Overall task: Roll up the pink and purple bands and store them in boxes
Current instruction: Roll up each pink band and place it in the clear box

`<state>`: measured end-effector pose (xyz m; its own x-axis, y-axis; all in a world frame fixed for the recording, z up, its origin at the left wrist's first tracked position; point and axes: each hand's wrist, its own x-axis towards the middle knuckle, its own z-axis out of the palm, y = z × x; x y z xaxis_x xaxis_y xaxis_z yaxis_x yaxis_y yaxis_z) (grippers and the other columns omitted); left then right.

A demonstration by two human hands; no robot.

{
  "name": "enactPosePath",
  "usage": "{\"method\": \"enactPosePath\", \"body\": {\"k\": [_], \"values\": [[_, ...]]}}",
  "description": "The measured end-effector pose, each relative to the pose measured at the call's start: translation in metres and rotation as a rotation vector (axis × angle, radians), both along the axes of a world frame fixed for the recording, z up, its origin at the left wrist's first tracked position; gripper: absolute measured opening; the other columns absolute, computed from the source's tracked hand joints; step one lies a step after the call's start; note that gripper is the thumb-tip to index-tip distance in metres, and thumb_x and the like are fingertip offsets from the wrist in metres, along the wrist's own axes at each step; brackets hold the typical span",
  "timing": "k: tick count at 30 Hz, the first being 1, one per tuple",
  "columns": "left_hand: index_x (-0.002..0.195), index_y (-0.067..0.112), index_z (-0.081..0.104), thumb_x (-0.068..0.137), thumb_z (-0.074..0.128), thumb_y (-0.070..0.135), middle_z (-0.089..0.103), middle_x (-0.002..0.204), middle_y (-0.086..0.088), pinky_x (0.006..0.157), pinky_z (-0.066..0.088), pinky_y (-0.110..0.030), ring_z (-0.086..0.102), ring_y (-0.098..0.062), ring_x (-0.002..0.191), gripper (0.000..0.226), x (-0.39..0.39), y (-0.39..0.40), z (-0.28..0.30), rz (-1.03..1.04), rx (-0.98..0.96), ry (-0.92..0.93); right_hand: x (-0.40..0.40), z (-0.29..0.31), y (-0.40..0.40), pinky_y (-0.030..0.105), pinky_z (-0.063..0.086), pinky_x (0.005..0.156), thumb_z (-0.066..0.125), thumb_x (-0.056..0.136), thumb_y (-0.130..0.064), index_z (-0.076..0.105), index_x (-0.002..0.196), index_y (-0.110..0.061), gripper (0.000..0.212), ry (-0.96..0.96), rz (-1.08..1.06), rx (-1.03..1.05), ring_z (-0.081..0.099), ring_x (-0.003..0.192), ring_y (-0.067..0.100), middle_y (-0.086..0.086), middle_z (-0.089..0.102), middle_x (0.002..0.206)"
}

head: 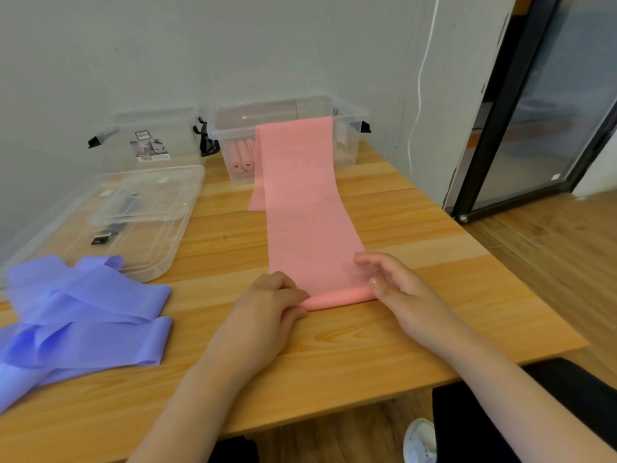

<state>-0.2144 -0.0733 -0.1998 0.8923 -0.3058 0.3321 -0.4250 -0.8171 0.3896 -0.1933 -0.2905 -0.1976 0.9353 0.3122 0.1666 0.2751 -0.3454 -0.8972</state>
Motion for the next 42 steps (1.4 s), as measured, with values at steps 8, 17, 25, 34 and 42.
{"method": "enactPosePath", "body": {"k": [8,17,25,34,42], "values": [[0.107,0.02,0.063,0.087,0.06,0.017,0.062,0.094,0.007,0.079,0.038,-0.016,0.056,-0.011,0.09,0.021,-0.002,0.0,0.008,0.1,-0.105,0.021,0.004,0.0,-0.006,0.0,0.029,0.078,0.064,0.083,-0.009,0.058,0.078,-0.038,0.029,-0.166,-0.103,-0.337,0.048,0.092,-0.003,-0.019,0.057,0.088],[0.095,0.02,0.066,0.085,0.062,0.016,0.06,0.084,0.013,0.068,0.034,-0.002,0.049,-0.003,0.075,0.011,-0.002,0.002,0.008,0.116,-0.102,0.01,0.004,-0.001,-0.007,0.027,0.036,0.088,0.067,0.081,-0.019,0.061,0.083,-0.028,0.011,-0.295,-0.132,-0.467,0.043,0.093,0.002,-0.02,0.05,0.089],[0.1,0.021,0.07,0.077,0.073,0.026,0.052,0.094,0.013,0.076,0.03,-0.001,0.043,0.005,0.083,0.024,-0.002,0.003,0.007,-0.008,-0.064,0.074,0.007,-0.003,-0.01,0.028,0.035,0.087,0.067,0.081,-0.015,0.072,0.081,-0.019,0.006,-0.324,-0.114,-0.417,0.042,0.09,-0.005,-0.024,0.052,0.083],[0.101,0.021,0.064,0.084,0.066,0.02,0.056,0.083,0.018,0.072,0.036,-0.005,0.051,0.002,0.075,0.017,-0.004,0.003,0.01,0.07,-0.126,0.051,0.005,0.0,-0.015,0.011,0.037,0.071,0.071,0.078,-0.018,0.053,0.072,-0.038,0.027,-0.246,-0.18,-0.396,0.053,0.082,0.005,-0.011,0.057,0.084],[0.105,0.02,0.066,0.086,0.063,0.018,0.067,0.092,0.007,0.073,0.037,-0.013,0.06,-0.012,0.086,0.02,-0.003,0.003,0.009,0.118,-0.11,0.025,0.004,0.001,-0.014,0.017,0.035,0.083,0.075,0.072,-0.02,0.065,0.085,-0.031,0.02,-0.234,-0.12,-0.454,0.047,0.086,-0.003,-0.022,0.053,0.085]]}}
